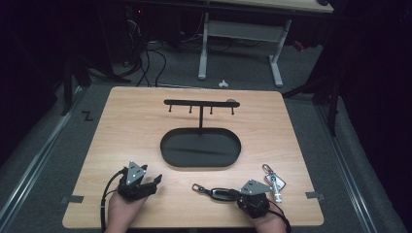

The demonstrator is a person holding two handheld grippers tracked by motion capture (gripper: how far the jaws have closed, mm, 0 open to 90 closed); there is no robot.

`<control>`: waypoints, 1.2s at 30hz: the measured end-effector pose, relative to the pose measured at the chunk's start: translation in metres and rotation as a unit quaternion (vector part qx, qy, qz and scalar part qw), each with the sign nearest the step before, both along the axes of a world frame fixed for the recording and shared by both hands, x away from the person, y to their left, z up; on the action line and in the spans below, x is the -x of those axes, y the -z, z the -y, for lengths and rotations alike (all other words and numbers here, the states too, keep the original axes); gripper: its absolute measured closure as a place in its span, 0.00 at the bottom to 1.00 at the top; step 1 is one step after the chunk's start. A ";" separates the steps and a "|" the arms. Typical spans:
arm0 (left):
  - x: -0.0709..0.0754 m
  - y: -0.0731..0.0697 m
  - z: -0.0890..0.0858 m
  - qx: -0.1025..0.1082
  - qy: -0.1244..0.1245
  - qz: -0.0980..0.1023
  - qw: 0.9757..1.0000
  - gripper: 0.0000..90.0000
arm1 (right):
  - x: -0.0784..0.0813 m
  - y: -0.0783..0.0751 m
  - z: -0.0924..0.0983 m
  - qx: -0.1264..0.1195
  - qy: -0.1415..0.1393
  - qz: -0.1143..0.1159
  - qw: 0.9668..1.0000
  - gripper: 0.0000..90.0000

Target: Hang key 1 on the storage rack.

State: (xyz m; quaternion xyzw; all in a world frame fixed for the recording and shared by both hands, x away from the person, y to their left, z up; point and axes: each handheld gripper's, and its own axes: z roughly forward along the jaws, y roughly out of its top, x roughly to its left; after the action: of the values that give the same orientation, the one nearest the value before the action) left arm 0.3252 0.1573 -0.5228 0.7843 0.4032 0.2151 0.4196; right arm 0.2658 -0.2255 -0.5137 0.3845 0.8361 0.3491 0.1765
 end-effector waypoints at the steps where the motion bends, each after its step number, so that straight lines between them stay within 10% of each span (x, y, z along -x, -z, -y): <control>1: 0.000 0.000 0.000 -0.001 0.000 0.000 1.000 0.37 | 0.000 -0.001 0.003 -0.002 0.003 -0.001 1.000 1.00; 17: 0.005 -0.001 -0.010 0.001 -0.008 0.003 1.000 0.38 | -0.005 -0.010 0.001 -0.022 -0.002 0.006 1.000 0.95; 36: 0.013 -0.003 -0.026 0.002 -0.026 0.011 1.000 0.38 | -0.027 -0.023 -0.023 -0.007 -0.060 -0.042 0.997 0.47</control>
State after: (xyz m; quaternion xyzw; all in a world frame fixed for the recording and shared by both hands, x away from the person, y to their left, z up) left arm 0.3125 0.1830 -0.5199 0.7704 0.4189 0.2339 0.4200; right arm 0.2931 -0.2026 -0.4911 0.3494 0.8618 0.3485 0.1173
